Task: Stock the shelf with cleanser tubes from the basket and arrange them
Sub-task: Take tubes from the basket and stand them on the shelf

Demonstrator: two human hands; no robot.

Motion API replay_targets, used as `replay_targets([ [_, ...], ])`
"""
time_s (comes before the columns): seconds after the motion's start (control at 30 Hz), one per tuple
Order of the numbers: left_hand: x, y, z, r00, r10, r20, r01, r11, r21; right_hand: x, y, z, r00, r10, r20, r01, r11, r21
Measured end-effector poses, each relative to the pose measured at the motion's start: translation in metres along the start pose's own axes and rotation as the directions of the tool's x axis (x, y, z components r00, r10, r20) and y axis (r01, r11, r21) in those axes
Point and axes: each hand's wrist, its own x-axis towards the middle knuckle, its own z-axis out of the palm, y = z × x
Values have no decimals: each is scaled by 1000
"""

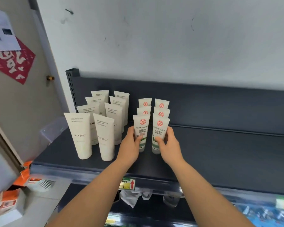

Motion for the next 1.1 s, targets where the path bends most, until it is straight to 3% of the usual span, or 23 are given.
replay_targets([
  [0.17, 1, 1, -1, 993, -110, 40, 113, 992, -59, 0, 8, -3, 993, 106, 51, -109, 993, 46],
  [0.37, -17, 2, -5, 953, -227, 199, 204, 970, 130, -18, 15, -21, 965, 209, 159, -187, 972, -142],
  [0.43, -28, 6, -6, 954, -226, 196, 167, 946, 278, -24, 13, -32, 960, 192, 205, -129, 950, -285],
  [0.53, -49, 12, -11, 957, -222, 185, 87, 833, 547, -37, 13, -44, 939, 131, 319, 56, 856, -515],
  [0.67, -83, 11, -20, 976, -188, 109, 64, 728, 683, -57, 14, -47, 851, 32, 524, 359, 694, -624],
  [0.77, -115, 8, -32, 986, -162, 38, 84, 683, 726, -66, 11, -39, 780, -51, 623, 531, 581, -617],
  [0.87, -148, 3, -56, 980, -198, -15, 132, 591, 796, -77, 0, -21, 749, -152, 645, 591, 594, -545],
  [0.97, -177, 1, -91, 964, -246, -101, 217, 505, 835, -88, -12, 7, 660, -180, 729, 699, 503, -509],
  [1.1, -214, -7, -133, 925, -287, -248, 364, 491, 791, -107, -35, 51, 598, -253, 760, 739, 540, -402],
])
